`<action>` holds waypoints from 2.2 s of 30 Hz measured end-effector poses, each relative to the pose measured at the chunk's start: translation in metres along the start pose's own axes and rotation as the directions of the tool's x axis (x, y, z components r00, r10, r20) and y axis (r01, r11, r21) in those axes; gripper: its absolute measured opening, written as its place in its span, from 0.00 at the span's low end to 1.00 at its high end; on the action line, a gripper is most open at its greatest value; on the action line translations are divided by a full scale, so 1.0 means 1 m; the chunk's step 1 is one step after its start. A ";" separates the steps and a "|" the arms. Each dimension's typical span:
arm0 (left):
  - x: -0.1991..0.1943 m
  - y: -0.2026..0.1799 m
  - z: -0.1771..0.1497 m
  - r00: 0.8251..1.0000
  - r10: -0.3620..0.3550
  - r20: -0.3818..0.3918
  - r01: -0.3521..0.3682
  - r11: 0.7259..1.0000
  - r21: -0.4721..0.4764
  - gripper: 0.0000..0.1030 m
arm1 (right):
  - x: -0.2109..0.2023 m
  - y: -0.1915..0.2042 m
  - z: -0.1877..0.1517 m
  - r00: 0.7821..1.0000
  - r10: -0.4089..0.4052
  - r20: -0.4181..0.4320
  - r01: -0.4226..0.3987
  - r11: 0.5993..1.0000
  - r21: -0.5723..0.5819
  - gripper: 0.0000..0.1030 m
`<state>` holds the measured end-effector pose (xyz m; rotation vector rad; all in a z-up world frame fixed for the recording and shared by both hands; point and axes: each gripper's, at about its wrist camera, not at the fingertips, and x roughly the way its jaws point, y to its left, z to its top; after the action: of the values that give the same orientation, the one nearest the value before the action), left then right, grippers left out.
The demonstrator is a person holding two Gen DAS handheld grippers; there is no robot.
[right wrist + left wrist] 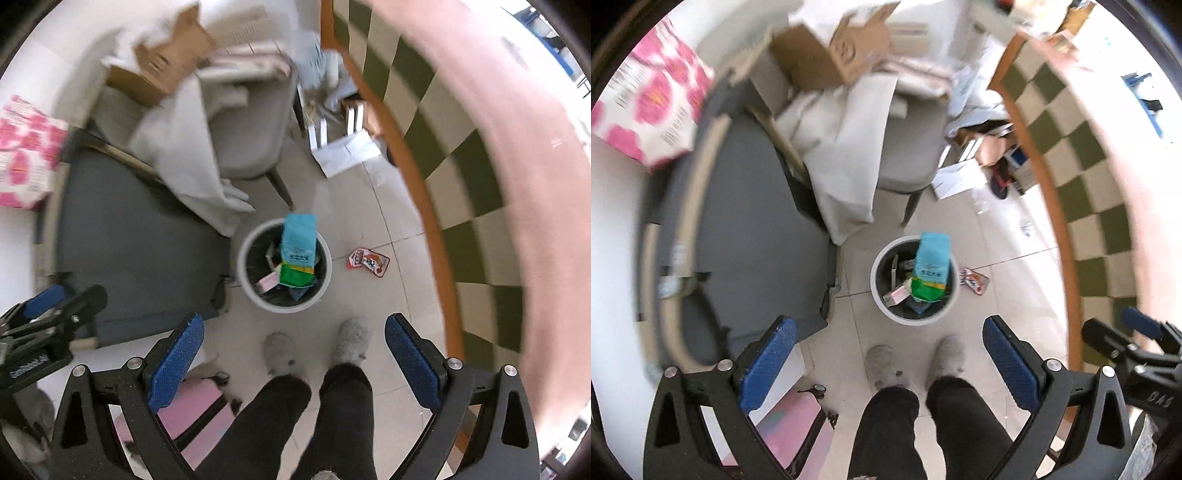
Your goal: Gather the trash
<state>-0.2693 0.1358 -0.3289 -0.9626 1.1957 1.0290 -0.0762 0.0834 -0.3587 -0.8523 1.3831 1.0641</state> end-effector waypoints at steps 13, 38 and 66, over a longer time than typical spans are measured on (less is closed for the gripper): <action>-0.169 -0.014 -0.039 0.976 -0.192 0.105 0.198 0.979 -0.048 1.00 | -0.193 0.007 -0.033 0.990 0.129 0.057 -0.123 0.988 -0.099 0.97; -0.271 -0.019 -0.067 0.931 -0.271 0.244 0.289 0.957 -0.038 1.00 | -0.303 0.028 -0.056 0.965 0.245 0.092 -0.220 0.951 -0.219 1.00; -0.272 -0.024 -0.080 0.935 -0.264 0.235 0.284 0.957 -0.053 1.00 | -0.300 0.024 -0.056 0.965 0.258 0.055 -0.239 0.944 -0.227 1.00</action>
<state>-0.2862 0.0244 -0.0674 -1.0177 0.8077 0.9426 -0.0879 0.0132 -0.0612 -0.7928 1.3430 1.4526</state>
